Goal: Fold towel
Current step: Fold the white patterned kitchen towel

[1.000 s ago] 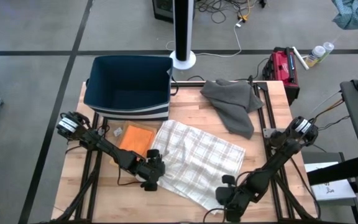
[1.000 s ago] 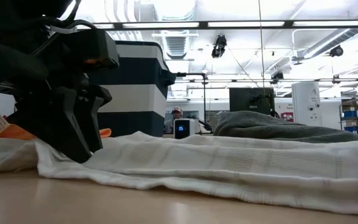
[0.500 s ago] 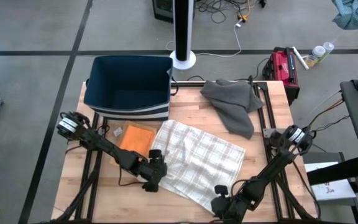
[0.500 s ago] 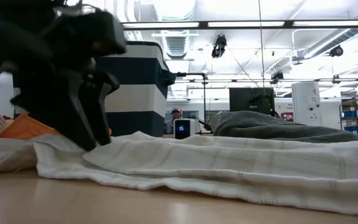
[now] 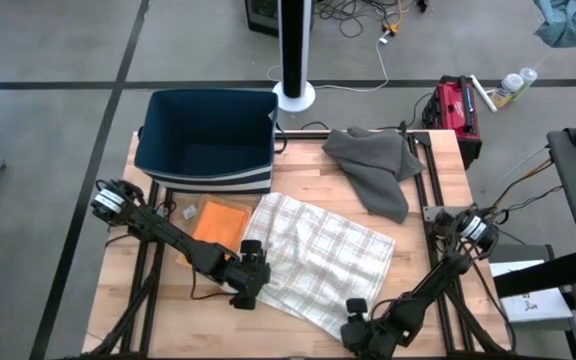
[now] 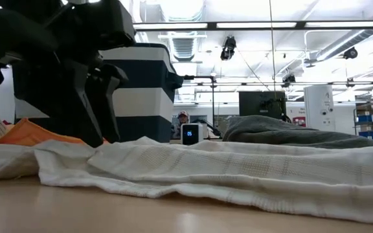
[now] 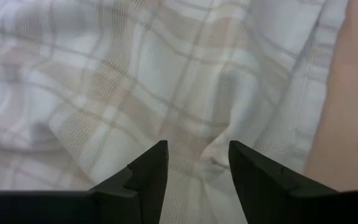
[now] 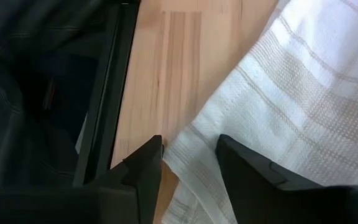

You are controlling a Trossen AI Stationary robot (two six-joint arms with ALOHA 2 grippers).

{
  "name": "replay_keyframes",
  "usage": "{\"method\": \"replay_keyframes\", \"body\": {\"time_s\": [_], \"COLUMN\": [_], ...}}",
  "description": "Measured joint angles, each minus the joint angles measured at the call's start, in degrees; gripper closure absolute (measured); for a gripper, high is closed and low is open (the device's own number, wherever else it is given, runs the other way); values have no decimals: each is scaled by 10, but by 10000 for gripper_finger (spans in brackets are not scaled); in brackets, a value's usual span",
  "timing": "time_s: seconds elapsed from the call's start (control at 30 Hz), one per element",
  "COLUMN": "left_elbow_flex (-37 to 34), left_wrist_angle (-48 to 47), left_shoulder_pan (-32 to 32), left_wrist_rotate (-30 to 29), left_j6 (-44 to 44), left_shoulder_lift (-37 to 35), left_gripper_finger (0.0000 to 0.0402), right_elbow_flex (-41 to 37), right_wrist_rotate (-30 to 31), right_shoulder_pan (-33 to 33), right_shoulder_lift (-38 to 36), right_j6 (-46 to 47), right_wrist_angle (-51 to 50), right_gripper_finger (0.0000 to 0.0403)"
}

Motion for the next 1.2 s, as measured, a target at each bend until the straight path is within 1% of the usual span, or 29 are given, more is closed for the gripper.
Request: {"method": "replay_keyframes", "body": {"time_s": [0.17,0.23,0.37,0.47,0.73,0.8,0.9,1.0,1.13,1.2], "left_elbow_flex": [-1,-1,-2,-2,-2,-2,-2,-2,-2,-2], "left_wrist_angle": [-3,-8,-14,-15,-15,-15,-15,-15,-14,-14], "left_shoulder_pan": [0,0,0,1,1,1,1,1,1,1], "left_wrist_rotate": [-7,-9,-23,-24,-24,-24,-24,-25,-45,-53], "left_j6": [1,1,0,-1,-3,-3,-5,-7,-3,3], "left_shoulder_lift": [0,0,0,0,-1,-1,-1,-1,-1,-1], "left_gripper_finger": [239,239,239,239,239,239,239,239,239,239], "right_elbow_flex": [21,40,57,57,57,57,57,57,62,68], "right_wrist_rotate": [-7,4,56,73,79,77,75,75,95,94], "right_shoulder_pan": [5,11,29,37,42,42,42,40,36,32], "right_shoulder_lift": [-1,-1,7,21,39,39,39,39,38,33], "right_j6": [-4,-17,-103,-142,-159,-160,-161,-159,-159,-158], "right_wrist_angle": [-27,-51,-65,-69,-63,-63,-67,-69,-80,-88], "right_gripper_finger": [258,259,259,258,255,264,289,324,377,393]}}
